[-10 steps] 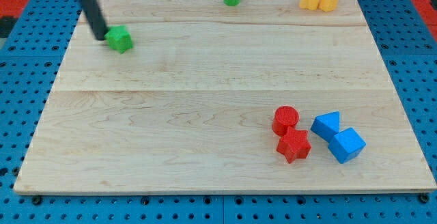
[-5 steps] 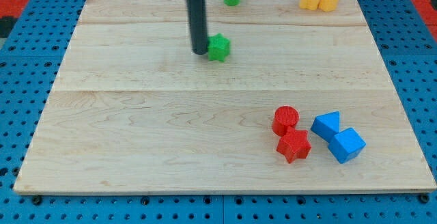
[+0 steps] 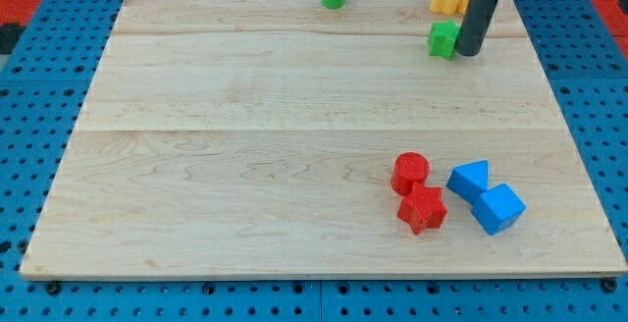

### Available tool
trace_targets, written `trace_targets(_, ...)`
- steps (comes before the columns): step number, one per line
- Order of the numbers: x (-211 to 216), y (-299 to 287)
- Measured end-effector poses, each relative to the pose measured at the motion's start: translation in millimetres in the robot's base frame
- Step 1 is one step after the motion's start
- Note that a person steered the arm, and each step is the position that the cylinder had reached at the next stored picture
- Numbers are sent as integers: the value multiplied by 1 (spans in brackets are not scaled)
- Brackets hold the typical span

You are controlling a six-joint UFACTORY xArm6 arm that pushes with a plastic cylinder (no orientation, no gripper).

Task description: Move the green star towards the bottom of the yellow blocks

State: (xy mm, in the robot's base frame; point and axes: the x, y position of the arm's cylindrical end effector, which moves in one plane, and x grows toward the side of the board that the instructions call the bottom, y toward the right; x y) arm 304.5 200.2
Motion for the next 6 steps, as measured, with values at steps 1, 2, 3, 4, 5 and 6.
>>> trace_targets(1,20,0)
trace_targets(2,31,-59)
trace_targets(3,-1,-57)
trace_targets(4,-7,-14)
trace_targets(5,-20,-30)
trace_targets(6,-23,-163)
